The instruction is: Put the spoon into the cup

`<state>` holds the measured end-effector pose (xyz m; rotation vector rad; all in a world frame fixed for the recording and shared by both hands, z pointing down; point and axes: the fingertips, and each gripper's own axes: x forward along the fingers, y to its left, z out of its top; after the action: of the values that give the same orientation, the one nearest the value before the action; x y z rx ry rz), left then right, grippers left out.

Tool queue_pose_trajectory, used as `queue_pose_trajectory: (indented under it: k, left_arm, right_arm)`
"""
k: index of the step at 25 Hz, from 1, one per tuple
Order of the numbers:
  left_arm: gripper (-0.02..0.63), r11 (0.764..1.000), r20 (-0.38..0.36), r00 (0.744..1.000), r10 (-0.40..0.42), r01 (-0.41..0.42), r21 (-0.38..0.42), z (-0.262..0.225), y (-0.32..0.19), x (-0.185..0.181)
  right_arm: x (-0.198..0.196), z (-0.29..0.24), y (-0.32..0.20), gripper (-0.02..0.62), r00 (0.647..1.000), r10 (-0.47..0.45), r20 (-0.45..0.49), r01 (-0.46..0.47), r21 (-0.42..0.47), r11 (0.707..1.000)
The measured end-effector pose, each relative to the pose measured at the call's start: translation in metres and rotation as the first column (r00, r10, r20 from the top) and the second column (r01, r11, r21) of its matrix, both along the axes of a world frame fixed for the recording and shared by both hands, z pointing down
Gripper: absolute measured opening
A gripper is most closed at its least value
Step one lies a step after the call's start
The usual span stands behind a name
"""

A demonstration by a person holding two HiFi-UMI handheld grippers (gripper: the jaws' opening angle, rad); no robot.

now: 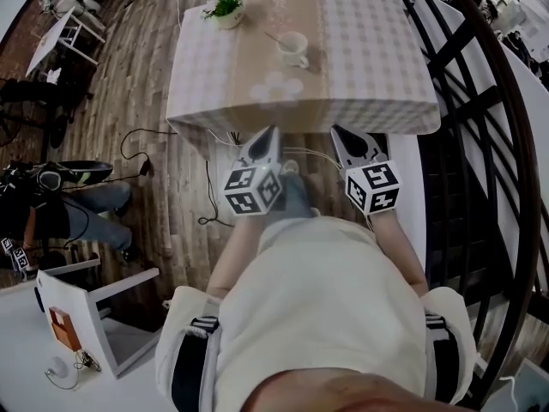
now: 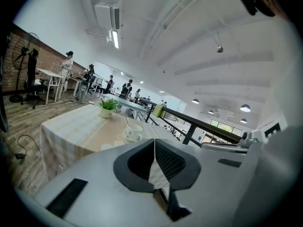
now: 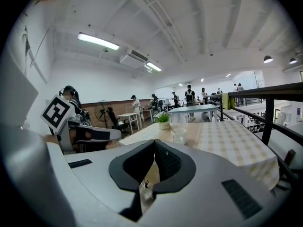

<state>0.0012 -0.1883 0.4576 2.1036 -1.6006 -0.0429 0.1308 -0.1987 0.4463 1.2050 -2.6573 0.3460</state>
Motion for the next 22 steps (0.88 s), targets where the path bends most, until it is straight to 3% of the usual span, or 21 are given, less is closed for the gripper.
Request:
queue_pose_trajectory:
  k: [22]
  left_arm:
    - [0.006,0.999,-0.008,1.000,0.021,-0.021,0.028,-0.008,0.006,0.011]
  right_arm:
    - [0.002,-0.007,0.009,0.000,1.000,-0.003,-0.021,0.004,0.046,0.999]
